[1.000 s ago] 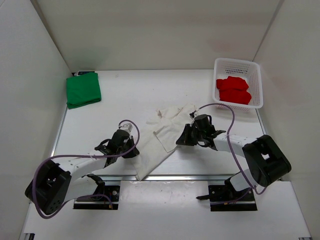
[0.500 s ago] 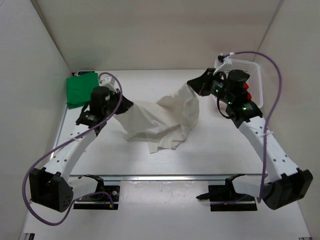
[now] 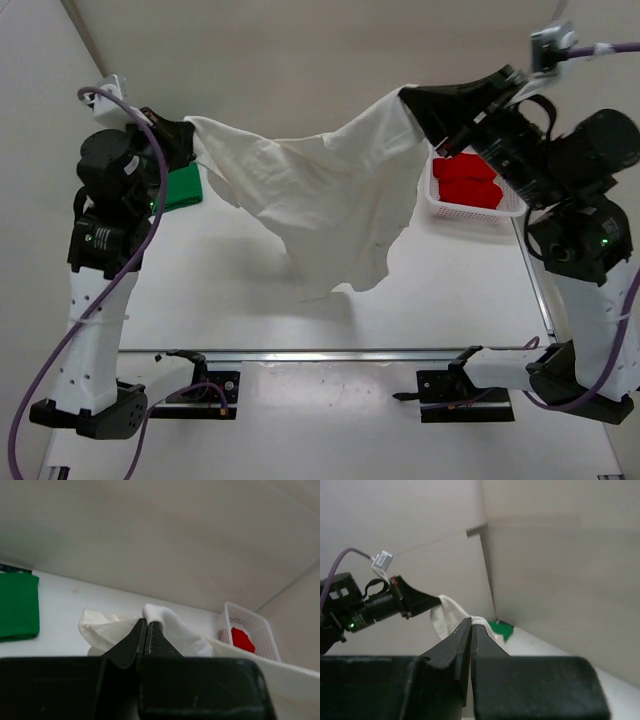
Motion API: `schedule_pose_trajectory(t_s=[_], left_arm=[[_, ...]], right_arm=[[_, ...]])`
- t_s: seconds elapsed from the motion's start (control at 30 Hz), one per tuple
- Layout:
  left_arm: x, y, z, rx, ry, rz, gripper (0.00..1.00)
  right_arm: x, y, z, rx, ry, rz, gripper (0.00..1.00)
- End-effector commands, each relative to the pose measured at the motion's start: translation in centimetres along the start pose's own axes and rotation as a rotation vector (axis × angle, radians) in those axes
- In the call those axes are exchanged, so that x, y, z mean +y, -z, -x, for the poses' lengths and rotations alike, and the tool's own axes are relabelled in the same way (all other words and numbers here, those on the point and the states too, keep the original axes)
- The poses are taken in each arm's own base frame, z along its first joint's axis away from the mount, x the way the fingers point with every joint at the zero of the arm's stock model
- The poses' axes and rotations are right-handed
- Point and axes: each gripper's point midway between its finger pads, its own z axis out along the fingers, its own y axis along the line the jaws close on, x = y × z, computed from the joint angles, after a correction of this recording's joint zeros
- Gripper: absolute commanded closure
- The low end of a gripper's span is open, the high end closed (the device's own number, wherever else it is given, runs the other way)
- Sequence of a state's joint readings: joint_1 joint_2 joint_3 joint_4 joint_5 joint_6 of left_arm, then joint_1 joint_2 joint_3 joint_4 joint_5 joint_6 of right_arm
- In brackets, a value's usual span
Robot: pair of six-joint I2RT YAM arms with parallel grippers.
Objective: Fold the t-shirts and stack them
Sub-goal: Flatten out the tshirt
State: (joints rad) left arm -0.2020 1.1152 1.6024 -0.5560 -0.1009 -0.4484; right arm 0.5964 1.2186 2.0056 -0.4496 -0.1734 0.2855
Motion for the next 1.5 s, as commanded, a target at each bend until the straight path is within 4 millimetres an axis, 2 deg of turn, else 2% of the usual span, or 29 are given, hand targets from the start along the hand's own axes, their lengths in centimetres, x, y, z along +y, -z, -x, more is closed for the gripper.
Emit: schedule_pose_trajectory(t_s=[0.0, 0.07, 0.13, 0.2, 0.23, 0.3, 0.33, 0.4, 0.43, 0.5, 0.53, 0.6, 0.7, 0.73, 0.77, 0.87, 0.9, 0.93, 0.97, 1.0, 1.1, 1.13, 1.17, 1.2, 1.23, 1.3, 1.33, 1.43, 1.47], left_arm=[[0.1, 4.0, 4.5, -0.129, -0.048, 0.077, 1.0], [0.1, 4.6, 4.9, -0.146, -0.065, 0.097, 1.0], [0.4, 4.6, 4.0, -0.129, -0.08, 0.108, 1.0], [1.9, 3.1, 0.7, -0.057, -0.1, 0.141, 1.0], [2.6, 2.4, -0.6, -0.023, -0.102, 0.14, 1.0], [5.1, 0.6, -6.1, 0.084, -0.097, 0.164, 1.0], [5.8, 0.0, -7.1, 0.099, -0.081, 0.165, 1.0], [8.3, -1.5, -12.8, 0.227, -0.068, 0.198, 1.0], [8.9, -2.4, -14.9, 0.281, -0.062, 0.195, 1.0], [10.1, -3.3, -18.7, 0.353, -0.05, 0.221, 1.0], [10.9, -4.2, -19.7, 0.365, -0.047, 0.244, 1.0], [12.3, -5.5, -21.8, 0.397, -0.026, 0.293, 1.0], [15.0, -9.1, -23.3, 0.424, 0.029, 0.363, 1.0], [16.6, -10.2, -24.8, 0.465, 0.042, 0.399, 1.0], [16.8, -11.5, -24.1, 0.453, 0.062, 0.401, 0.95], [18.4, -14.6, -25.8, 0.524, 0.039, 0.453, 0.75], [17.8, -15.3, -24.9, 0.515, 0.035, 0.437, 0.61], [17.8, -15.7, -24.0, 0.493, 0.025, 0.441, 0.38], [17.4, -15.8, -23.2, 0.462, 0.013, 0.429, 0.24], [17.0, -15.9, -21.9, 0.42, 0.007, 0.419, 0.02], [17.4, -14.8, -21.0, 0.415, 0.003, 0.418, 0.01], [17.4, -14.4, -20.7, 0.416, 0.005, 0.405, 0.01], [18.4, -13.2, -21.6, 0.44, 0.002, 0.429, 0.02], [18.2, -12.5, -20.7, 0.41, 0.008, 0.421, 0.12], [19.0, -11.0, -21.4, 0.415, 0.027, 0.43, 0.25], [20.4, -8.0, -24.9, 0.473, 0.044, 0.468, 0.43], [20.5, -7.3, -24.6, 0.456, 0.036, 0.479, 0.53], [22.1, -3.8, -29.0, 0.536, 0.088, 0.55, 0.61], [23.1, -3.6, -28.7, 0.514, 0.137, 0.552, 0.57]], right_arm=[[0.8, 1.0, 5.4, -0.132, 0.076, -0.031, 0.99], [-0.3, -0.5, 4.9, -0.111, 0.079, -0.03, 1.0], [-3.9, -1.1, 5.3, -0.101, 0.097, -0.019, 1.0], [-8.1, -2.4, 3.4, -0.038, -0.052, 0.017, 1.0], [-10.6, -3.9, 1.7, 0.001, -0.088, 0.018, 1.0], [-15.7, -7.9, -1.7, 0.064, -0.104, -0.052, 1.0], [-17.7, -8.5, -3.2, 0.104, -0.122, -0.089, 1.0], [-23.3, -11.8, -8.6, 0.183, -0.206, -0.119, 1.0], [-24.9, -12.1, -9.4, 0.177, -0.228, -0.119, 1.0], [-31.0, -13.5, -16.0, 0.244, -0.314, -0.184, 1.0], [-32.5, -13.8, -17.5, 0.256, -0.331, -0.205, 1.0], [-37.2, -14.1, -22.9, 0.294, -0.389, -0.265, 1.0], [-40.1, -14.3, -26.3, 0.306, -0.42, -0.3, 0.98], [-40.5, -14.4, -26.6, 0.301, -0.416, -0.315, 0.95], [-40.7, -14.4, -26.1, 0.288, -0.392, -0.323, 0.92], [-40.8, -14.0, -23.5, 0.252, -0.34, -0.328, 0.76], [-40.6, -13.4, -22.3, 0.25, -0.334, -0.335, 0.68], [-40.0, -13.2, -21.4, 0.252, -0.312, -0.328, 0.65], [-39.3, -13.0, -20.8, 0.274, -0.279, -0.331, 0.6], [-38.3, -12.6, -21.1, 0.316, -0.258, -0.348, 0.53], [-34.9, -11.8, -24.5, 0.477, -0.233, -0.381, 0.5], [-33.7, -11.0, -25.8, 0.54, -0.246, -0.396, 0.54], [-31.9, -10.9, -27.6, 0.594, -0.25, -0.399, 0.69], [-30.3, -9.7, -31.7, 0.709, -0.273, -0.425, 0.88], [-27.4, -9.9, -32.5, 0.738, -0.238, -0.389, 1.0], [-23.7, -5.7, -37.1, 0.827, -0.199, -0.428, 1.0], [-21.7, -6.9, -37.7, 0.76, -0.163, -0.392, 1.0], [-16.7, -0.6, -38.6, 0.699, -0.269, -0.311, 1.0], [-15.8, -0.5, -38.0, 0.658, -0.274, -0.284, 1.0]])
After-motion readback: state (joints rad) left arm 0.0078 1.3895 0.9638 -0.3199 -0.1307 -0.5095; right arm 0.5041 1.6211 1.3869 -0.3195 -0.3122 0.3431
